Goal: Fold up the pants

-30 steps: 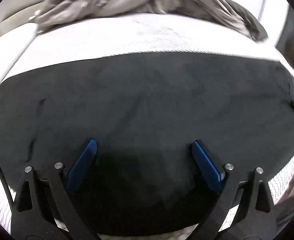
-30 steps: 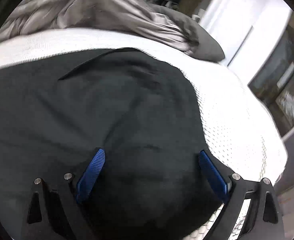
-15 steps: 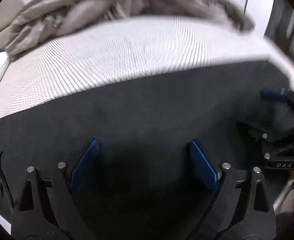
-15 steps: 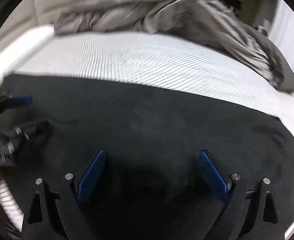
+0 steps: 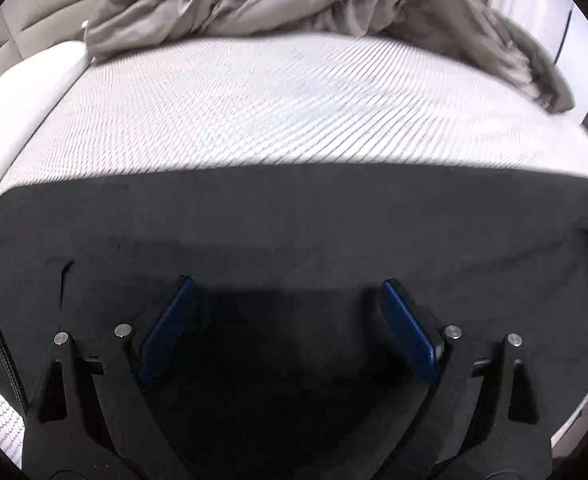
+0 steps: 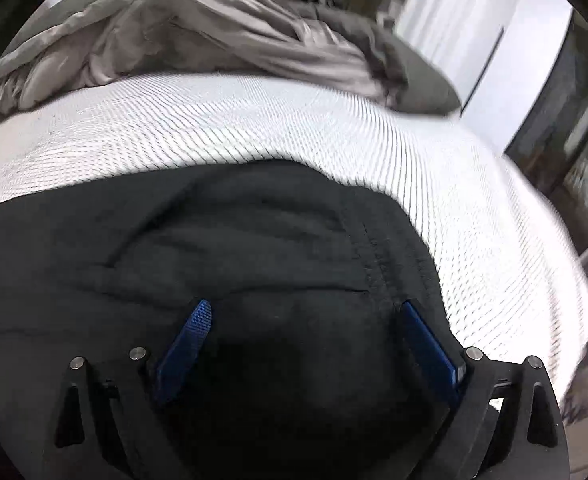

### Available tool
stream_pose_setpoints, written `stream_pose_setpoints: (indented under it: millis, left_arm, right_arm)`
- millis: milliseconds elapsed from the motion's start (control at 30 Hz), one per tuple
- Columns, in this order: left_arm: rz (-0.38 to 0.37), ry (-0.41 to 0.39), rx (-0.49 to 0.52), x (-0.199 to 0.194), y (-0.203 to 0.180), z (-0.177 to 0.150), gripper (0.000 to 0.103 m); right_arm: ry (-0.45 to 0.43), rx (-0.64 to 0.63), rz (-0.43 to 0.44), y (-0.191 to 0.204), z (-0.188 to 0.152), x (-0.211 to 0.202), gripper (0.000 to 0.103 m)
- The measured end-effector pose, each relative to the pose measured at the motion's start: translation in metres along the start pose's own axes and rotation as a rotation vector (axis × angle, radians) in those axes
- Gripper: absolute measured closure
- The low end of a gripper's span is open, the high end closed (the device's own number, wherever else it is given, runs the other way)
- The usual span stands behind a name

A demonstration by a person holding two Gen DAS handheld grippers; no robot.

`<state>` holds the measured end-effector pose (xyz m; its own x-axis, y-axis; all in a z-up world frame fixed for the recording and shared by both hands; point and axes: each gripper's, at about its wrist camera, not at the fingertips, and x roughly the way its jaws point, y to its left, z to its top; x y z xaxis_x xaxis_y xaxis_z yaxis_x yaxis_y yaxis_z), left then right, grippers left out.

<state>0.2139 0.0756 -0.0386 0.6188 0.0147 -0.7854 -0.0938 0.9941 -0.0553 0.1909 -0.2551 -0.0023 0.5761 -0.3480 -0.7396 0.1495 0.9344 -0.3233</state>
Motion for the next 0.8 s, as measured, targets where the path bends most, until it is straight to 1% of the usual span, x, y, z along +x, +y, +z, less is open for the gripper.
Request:
stream_pose_setpoints:
  millis: [33,67,100,133,167,233,267,300,333,367,400,433,467,500,533,567,600,633,667,733,767,800]
  left_arm:
    - [-0.060,-0.030,0.002,-0.004,-0.007,0.006,0.011]
    - [-0.104,-0.044,0.010,-0.003,-0.019,0.014,0.011]
    - [-0.139,-0.060,0.023,-0.004,-0.035,0.019,0.011]
    - [-0.152,-0.074,0.030,-0.004,-0.043,0.021,0.011]
    - [-0.157,-0.078,0.042,-0.001,-0.054,0.022,0.011]
    - [-0.156,-0.047,0.075,0.018,-0.077,0.026,0.011]
    - [-0.143,-0.013,0.094,0.028,-0.086,0.022,0.011]
    - [-0.111,0.043,0.119,0.040,-0.093,0.018,0.011]
    - [-0.096,0.064,0.129,0.049,-0.091,0.018,0.011]
    - [-0.095,0.066,0.130,0.054,-0.087,0.016,0.011]
    - [-0.110,0.059,0.120,0.052,-0.083,0.016,0.011]
    - [-0.113,0.058,0.113,0.049,-0.080,0.015,0.011]
    - [-0.102,0.057,0.108,0.046,-0.076,0.014,0.011]
    - [-0.077,0.053,0.097,0.044,-0.069,0.012,0.011]
    - [-0.072,0.052,0.083,0.043,-0.060,0.012,0.011]
    - [-0.094,0.053,0.068,0.042,-0.055,0.010,0.011]
    - [-0.124,0.051,0.055,0.039,-0.050,0.008,0.011]
    - [-0.125,0.046,0.051,0.035,-0.049,0.007,0.011]
    - [-0.100,0.042,0.048,0.032,-0.051,0.006,0.011]
    - [-0.066,0.026,0.039,0.030,-0.050,0.013,0.011]
    - [-0.086,0.015,0.032,0.029,-0.048,0.019,0.011]
    - [-0.129,0.001,0.025,0.024,-0.053,0.022,0.011]
  right_arm:
    - [-0.014,0.000,0.023,0.005,0.006,-0.004,0.006]
    - [-0.028,0.004,0.063,0.017,0.009,-0.016,0.006]
    - [-0.041,0.004,0.115,0.034,0.014,-0.023,0.006]
    - [-0.045,-0.033,0.196,0.060,0.020,-0.030,0.006]
    - [-0.047,-0.071,0.252,0.086,0.026,-0.034,0.006]
    - [-0.036,-0.151,0.357,0.129,0.030,-0.036,0.006]
    - [-0.024,-0.192,0.390,0.150,0.028,-0.036,0.006]
    - [-0.016,-0.223,0.396,0.161,0.022,-0.036,0.007]
    - [-0.009,-0.263,0.384,0.172,0.018,-0.035,0.007]
    - [0.003,-0.289,0.350,0.173,0.014,-0.031,0.007]
    - [0.011,-0.302,0.291,0.166,0.014,-0.020,0.007]
    - [0.016,-0.275,0.195,0.146,0.013,-0.007,0.007]
    - [0.019,-0.232,0.145,0.129,0.008,-0.001,0.006]
    - [0.024,-0.157,0.049,0.095,0.007,0.011,0.006]
    - [0.029,-0.119,-0.066,0.071,0.004,0.018,0.006]
    - [0.033,-0.101,-0.135,0.053,0.000,0.021,0.006]
    - [0.041,-0.061,-0.182,0.033,-0.006,0.023,0.006]
    - [0.046,-0.006,-0.141,0.021,-0.009,0.021,0.006]
    - [0.041,0.030,-0.105,0.015,-0.012,0.017,0.006]
    - [0.033,0.026,-0.110,0.018,-0.014,0.005,0.006]
    - [0.018,0.006,-0.118,0.025,-0.013,-0.005,0.006]
    - [-0.012,-0.009,-0.114,0.035,-0.013,-0.022,0.006]
